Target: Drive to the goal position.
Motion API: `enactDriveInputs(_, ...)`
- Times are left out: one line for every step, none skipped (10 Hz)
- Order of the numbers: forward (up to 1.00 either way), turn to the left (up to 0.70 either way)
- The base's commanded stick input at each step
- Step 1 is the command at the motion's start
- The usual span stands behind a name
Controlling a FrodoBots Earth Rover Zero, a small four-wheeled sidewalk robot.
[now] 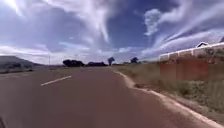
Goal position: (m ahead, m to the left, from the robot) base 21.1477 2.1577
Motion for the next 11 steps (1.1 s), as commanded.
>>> enactDriveInputs(1.0,0.0)
enactDriveInputs(1.0,0.0)
enactDriveInputs(1.0,0.0)
enactDriveInputs(1.0,0.0)
enactDriveInputs(1.0,0.0)
enactDriveInputs(1.0,0.0)
enactDriveInputs(1.0,0.0)
enactDriveInputs(1.0,0.0)
enactDriveInputs(1.0,0.0)
enactDriveInputs(1.0,0.0)
enactDriveInputs(1.0,0.0)
